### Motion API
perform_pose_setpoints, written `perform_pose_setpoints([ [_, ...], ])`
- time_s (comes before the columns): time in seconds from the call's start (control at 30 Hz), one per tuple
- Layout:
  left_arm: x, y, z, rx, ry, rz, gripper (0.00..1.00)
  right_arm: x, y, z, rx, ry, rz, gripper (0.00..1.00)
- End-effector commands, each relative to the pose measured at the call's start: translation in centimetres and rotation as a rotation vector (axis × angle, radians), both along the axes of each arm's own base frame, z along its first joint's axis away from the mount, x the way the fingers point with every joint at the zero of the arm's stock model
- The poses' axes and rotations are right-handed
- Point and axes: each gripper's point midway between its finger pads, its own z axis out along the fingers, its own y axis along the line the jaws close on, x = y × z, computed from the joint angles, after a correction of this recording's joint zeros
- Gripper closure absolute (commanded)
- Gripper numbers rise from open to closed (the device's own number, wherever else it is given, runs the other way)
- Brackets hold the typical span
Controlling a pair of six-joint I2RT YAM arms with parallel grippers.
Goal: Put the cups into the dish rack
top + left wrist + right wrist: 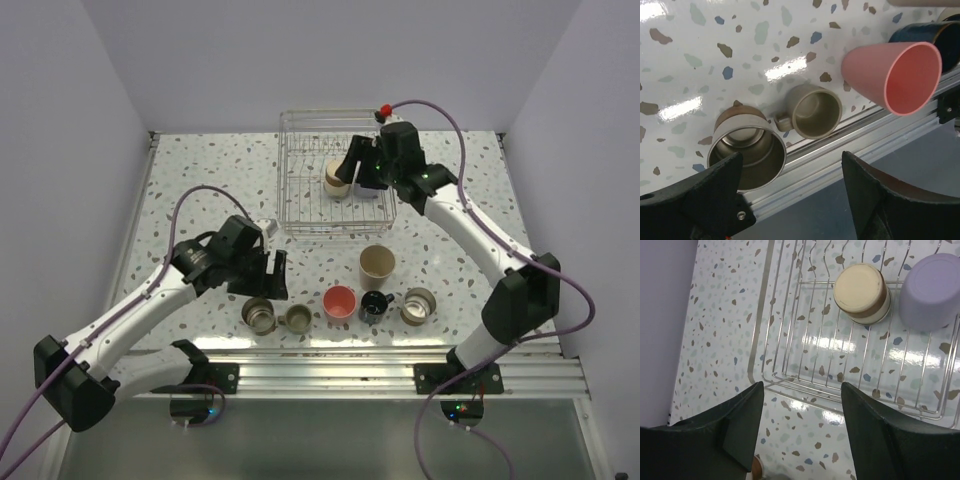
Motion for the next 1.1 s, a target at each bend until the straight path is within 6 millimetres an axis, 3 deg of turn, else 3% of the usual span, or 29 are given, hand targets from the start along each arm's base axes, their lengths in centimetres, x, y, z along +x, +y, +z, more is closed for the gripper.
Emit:
perform_pose_setpoints([
  [0.0, -1.2, 1.3, -1.8, 0.069, 0.063, 0.055, 0.17, -1.8, -1.9, 1.8, -0.043, -0.047, -0.012, 0.33],
  [0.13, -1.8, 1.3, -4.4, 0.085, 0.107, 0.048, 0.23, -2.8, -2.8, 1.6, -0.066, -0.045, -0.019, 0.33],
  [0.4, -2.6, 0.8, -7.0, 0.105, 0.143, 0.023, 0.35, -3.0, -3.3, 1.7, -0.087, -0.049, -0.027, 0.33],
  [0.5, -2.6, 0.7, -7.7, 0.120, 0.150, 0.017, 0.45, -3.0, -3.2, 1.6, -0.086, -0.043, -0.023, 0.33],
  [0.6, -2.4, 0.7, -8.2, 0.148, 0.143, 0.015, 0.61, -2.9, -3.1, 1.5, -0.084, -0.039, -0.020, 0.33],
  [0.63, -2.1, 0.8, -8.3, 0.161, 0.136, 0.020, 0.70, -2.9, -3.0, 1.3, -0.085, -0.036, -0.019, 0.33],
  [0.7, -1.6, 0.6, -8.5, 0.170, 0.130, 0.014, 0.77, -2.8, -2.9, 1.3, -0.082, -0.034, -0.019, 0.33],
  [0.8, -0.5, 0.4, -8.2, 0.212, 0.111, 0.001, 0.97, -2.6, -2.9, 1.3, -0.078, -0.034, -0.021, 0.33],
  [0.9, 1.7, 0.6, -6.2, 0.274, 0.044, -0.003, 1.00, -2.3, -2.7, 1.9, -0.075, -0.044, -0.020, 0.33],
  [0.93, 3.4, 0.3, -4.2, 0.279, -0.022, 0.012, 1.00, -2.3, -2.6, 2.3, -0.071, -0.048, -0.020, 0.33],
  [1.0, 4.9, 0.5, -2.5, 0.316, -0.059, 0.009, 1.00, -2.1, -2.0, 3.7, -0.024, -0.057, -0.011, 0.30],
  [1.03, 6.9, -0.2, 0.3, 0.292, -0.131, 0.032, 1.00, -1.8, -1.7, 4.6, 0.003, -0.068, -0.015, 0.27],
  [1.07, 8.2, -0.1, 1.7, 0.272, -0.162, 0.057, 1.00, -1.8, -0.8, 6.1, 0.060, -0.080, 0.016, 0.23],
])
